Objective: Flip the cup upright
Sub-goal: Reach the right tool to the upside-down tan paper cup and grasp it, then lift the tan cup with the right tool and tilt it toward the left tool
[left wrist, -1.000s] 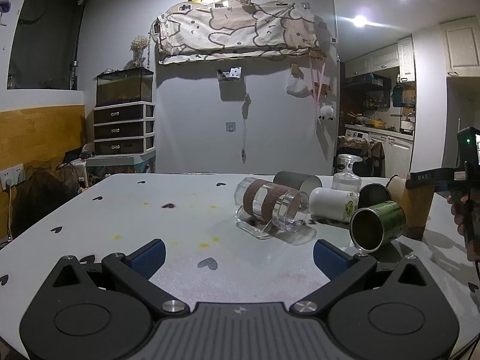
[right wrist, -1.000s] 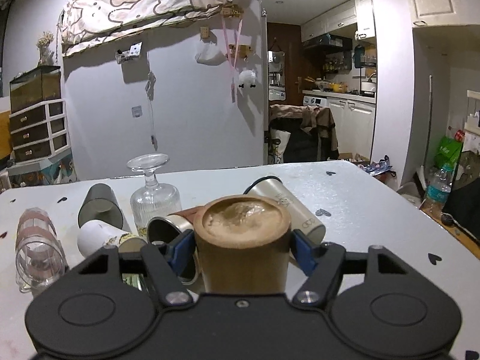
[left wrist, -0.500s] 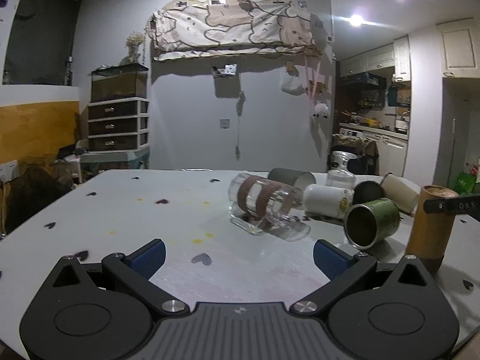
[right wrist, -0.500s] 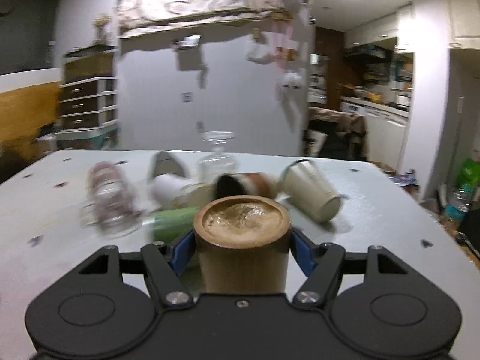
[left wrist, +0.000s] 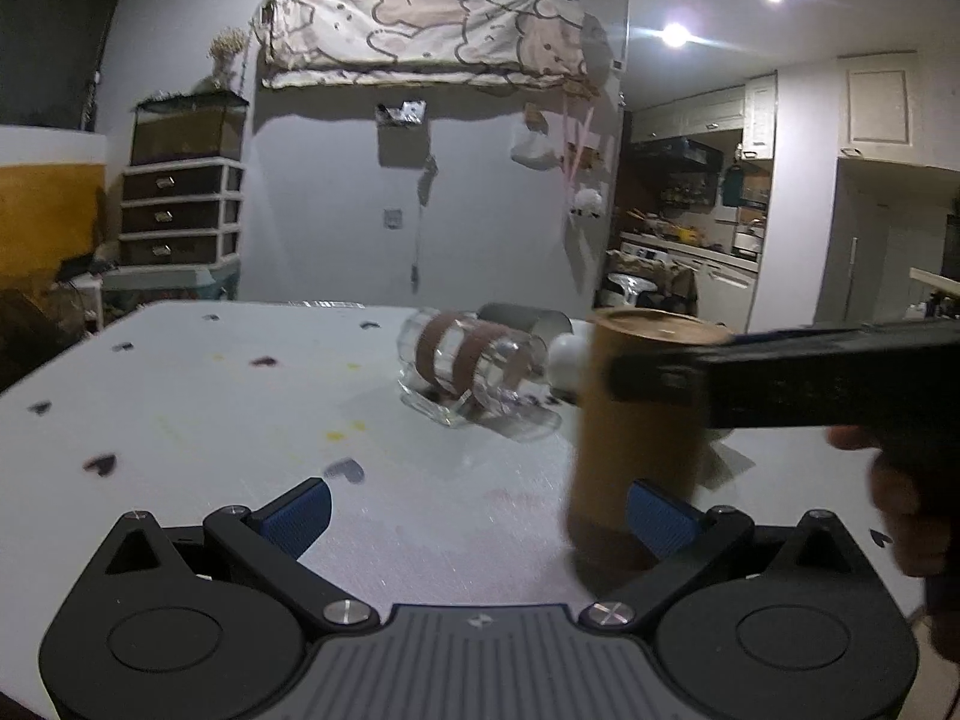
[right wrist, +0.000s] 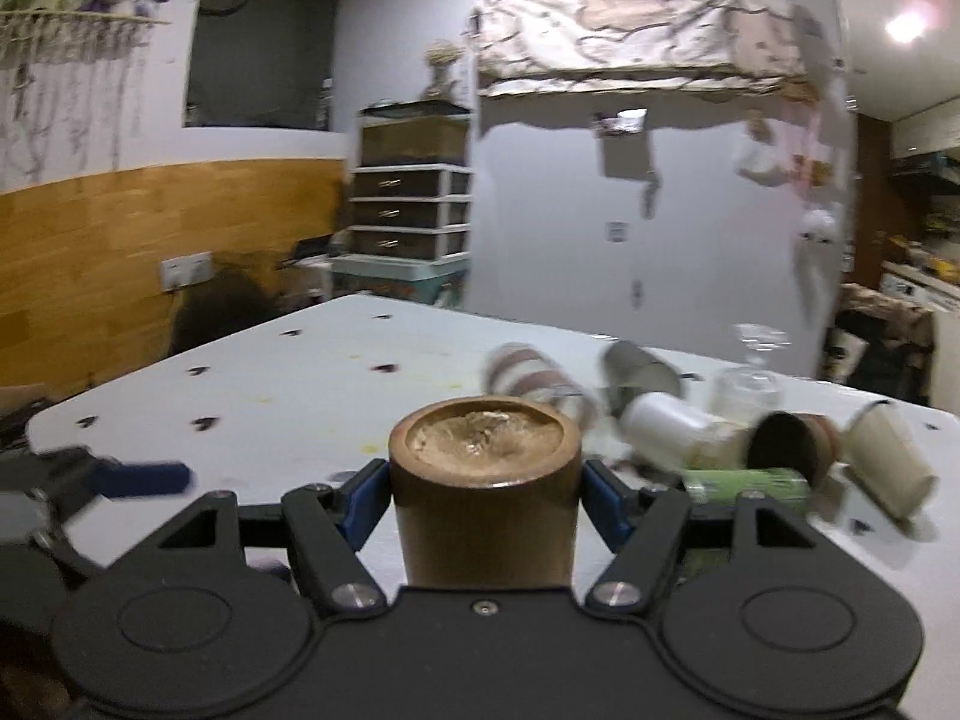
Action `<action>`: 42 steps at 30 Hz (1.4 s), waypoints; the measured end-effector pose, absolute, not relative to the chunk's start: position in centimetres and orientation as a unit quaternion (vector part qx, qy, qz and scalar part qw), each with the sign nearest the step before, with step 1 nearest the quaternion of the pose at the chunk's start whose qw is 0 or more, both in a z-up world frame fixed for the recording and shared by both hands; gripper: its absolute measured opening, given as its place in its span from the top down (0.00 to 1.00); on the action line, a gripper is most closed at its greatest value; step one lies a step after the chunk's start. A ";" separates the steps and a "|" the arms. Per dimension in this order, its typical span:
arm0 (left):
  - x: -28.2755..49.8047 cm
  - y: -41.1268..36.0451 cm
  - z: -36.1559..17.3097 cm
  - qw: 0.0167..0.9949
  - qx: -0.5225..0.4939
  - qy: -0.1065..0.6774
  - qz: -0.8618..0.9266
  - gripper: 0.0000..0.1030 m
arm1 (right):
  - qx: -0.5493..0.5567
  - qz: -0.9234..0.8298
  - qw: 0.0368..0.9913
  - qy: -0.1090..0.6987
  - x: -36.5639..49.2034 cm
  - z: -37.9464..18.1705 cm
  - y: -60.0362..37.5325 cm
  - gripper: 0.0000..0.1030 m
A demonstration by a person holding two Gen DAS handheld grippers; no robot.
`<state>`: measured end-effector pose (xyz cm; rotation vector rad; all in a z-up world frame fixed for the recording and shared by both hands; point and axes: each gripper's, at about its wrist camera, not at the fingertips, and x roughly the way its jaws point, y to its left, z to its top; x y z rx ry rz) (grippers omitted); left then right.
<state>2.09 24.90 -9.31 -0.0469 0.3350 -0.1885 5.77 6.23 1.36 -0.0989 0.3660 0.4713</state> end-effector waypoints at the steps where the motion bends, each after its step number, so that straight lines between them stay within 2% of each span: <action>1: 2.1 24.9 -9.6 0.980 -0.025 0.170 -0.099 0.00 | -0.050 0.241 0.952 0.183 5.9 1.2 6.8 0.32; 10: 3.1 24.7 -11.2 0.972 -0.029 0.203 -0.114 0.00 | -0.060 0.254 0.945 0.198 6.0 0.5 8.5 0.31; 11: 3.2 24.5 -11.3 0.972 -0.029 0.203 -0.118 0.00 | -0.063 0.253 0.944 0.200 6.1 0.5 8.5 0.29; 13: 3.4 24.2 -11.5 0.970 -0.029 0.205 -0.123 0.00 | -0.079 0.247 0.946 0.195 6.3 0.7 9.1 0.18; 17: 3.8 23.5 -12.0 0.967 -0.027 0.217 -0.130 0.00 | -0.097 0.244 0.948 0.182 6.7 1.4 10.0 0.18; 20: 3.9 23.0 -12.2 0.966 -0.023 0.220 -0.132 0.00 | -0.096 0.236 0.946 0.200 7.8 1.1 10.3 0.20; 21: 4.0 22.9 -12.3 0.966 -0.023 0.221 -0.132 0.00 | -0.095 0.234 0.945 0.208 8.1 0.9 10.3 0.23; 22: 4.0 22.9 -12.4 0.966 -0.024 0.222 -0.132 0.00 | -0.092 0.232 0.945 0.212 8.4 0.7 10.3 0.31; 34: 4.8 23.1 -13.3 0.962 -0.020 0.249 -0.112 0.00 | -0.068 0.258 0.945 0.188 2.7 0.6 6.2 0.32; 42: 5.1 24.7 -13.3 0.960 -0.059 0.253 -0.107 0.00 | -0.021 0.237 0.941 0.241 0.1 -3.0 2.3 0.32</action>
